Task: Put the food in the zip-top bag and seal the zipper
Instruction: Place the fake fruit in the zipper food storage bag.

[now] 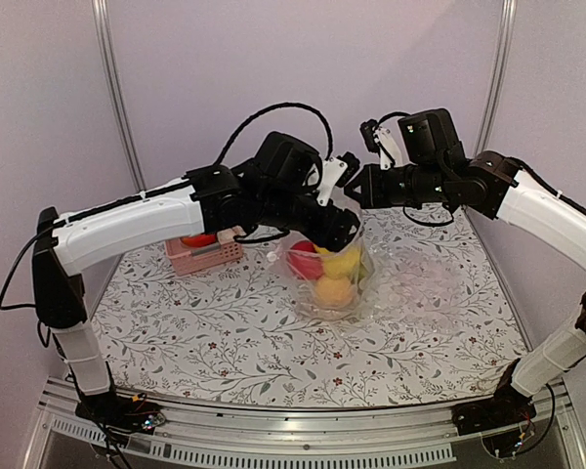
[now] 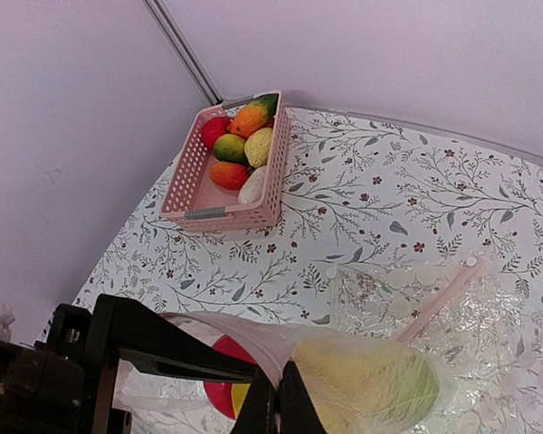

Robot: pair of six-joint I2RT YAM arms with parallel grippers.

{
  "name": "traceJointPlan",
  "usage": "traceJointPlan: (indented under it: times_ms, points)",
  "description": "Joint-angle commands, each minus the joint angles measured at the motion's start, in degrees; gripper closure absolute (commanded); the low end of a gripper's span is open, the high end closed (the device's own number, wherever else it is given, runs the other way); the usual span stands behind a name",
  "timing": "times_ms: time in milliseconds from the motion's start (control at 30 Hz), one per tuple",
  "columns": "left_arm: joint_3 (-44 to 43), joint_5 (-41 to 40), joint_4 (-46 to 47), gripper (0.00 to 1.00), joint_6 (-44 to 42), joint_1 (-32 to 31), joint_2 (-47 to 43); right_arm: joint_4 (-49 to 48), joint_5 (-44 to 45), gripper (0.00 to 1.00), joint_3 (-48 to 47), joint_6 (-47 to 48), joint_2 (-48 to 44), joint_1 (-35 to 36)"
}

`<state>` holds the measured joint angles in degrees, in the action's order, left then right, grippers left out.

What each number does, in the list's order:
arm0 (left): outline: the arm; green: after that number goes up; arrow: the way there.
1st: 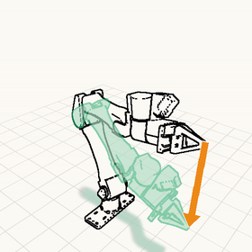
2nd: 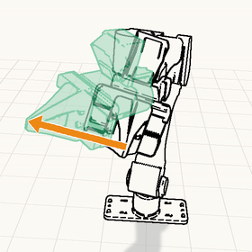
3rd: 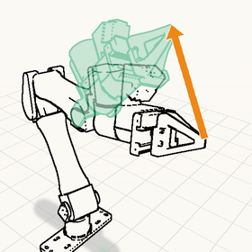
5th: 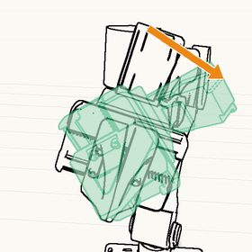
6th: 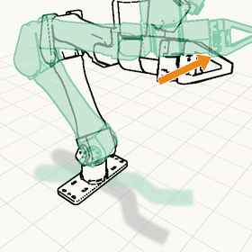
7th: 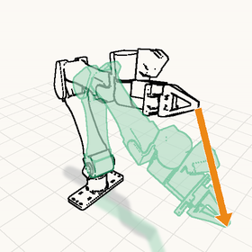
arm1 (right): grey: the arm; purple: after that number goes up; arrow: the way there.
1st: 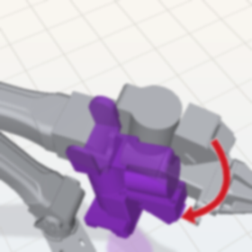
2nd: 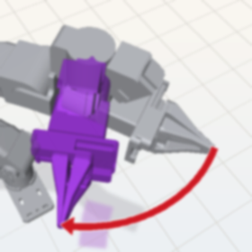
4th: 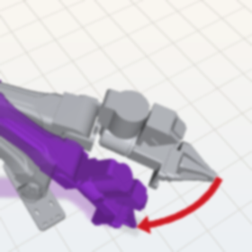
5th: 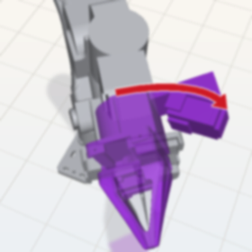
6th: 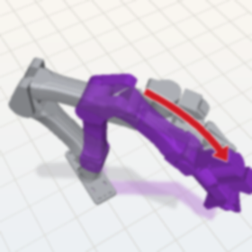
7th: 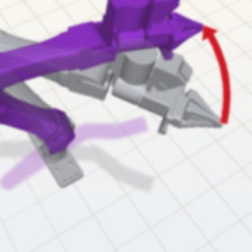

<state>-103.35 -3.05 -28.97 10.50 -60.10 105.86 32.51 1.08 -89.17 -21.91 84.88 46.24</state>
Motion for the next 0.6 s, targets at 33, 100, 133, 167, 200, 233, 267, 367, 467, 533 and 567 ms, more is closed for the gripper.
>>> traceJointPlan:
  times_ms: [33,100,133,167,200,233,267,367,467,533,567]
  points:
    - [5.23,10.82,3.23,0.22,-0.19,-0.20,-9.76,-2.11,2.01,1.00,0.31,-0.41,-1.24,0.42]
    - [7.01,12.07,3.12,0.20,0.41,-0.11,-13.30,-2.08,2.09,1.00,0.16,-0.41,-1.14,0.43]
    - [7.90,12.31,2.72,0.19,0.60,-0.11,-15.02,-2.10,2.13,1.00,0.09,-0.46,-0.96,0.39]
    - [8.81,12.30,2.23,0.18,0.89,-0.11,-16.76,-2.09,2.16,1.00,-0.02,-0.49,-0.84,0.38]
    - [9.81,12.09,1.54,0.17,1.43,-0.11,-18.36,-2.09,2.11,1.00,-0.15,-0.50,-0.65,0.38]
    - [10.97,11.67,1.24,0.16,1.98,-0.11,-20.04,-2.07,2.06,1.00,-0.25,-0.50,-0.48,0.40]
    - [12.21,11.15,0.57,0.15,2.45,-0.11,-21.52,-2.08,1.96,1.00,-0.41,-0.70,-0.26,0.40]
    - [17.08,7.90,-0.85,0.14,4.04,-0.11,-26.03,-2.09,1.74,1.00,-0.86,-0.92,0.05,0.38]
    - [24.09,3.40,-1.71,0.12,5.82,-0.11,-29.97,-2.05,1.73,1.00,-1.17,-0.96,0.11,0.35]
    - [27.74,1.45,-2.04,0.12,7.22,-0.11,-31.70,-2.00,1.56,1.00,-1.40,-1.01,0.26,0.42]
    - [29.48,1.32,-1.94,0.12,7.89,-0.11,-32.35,-1.99,1.48,1.00,-1.51,-1.09,0.28,0.41]
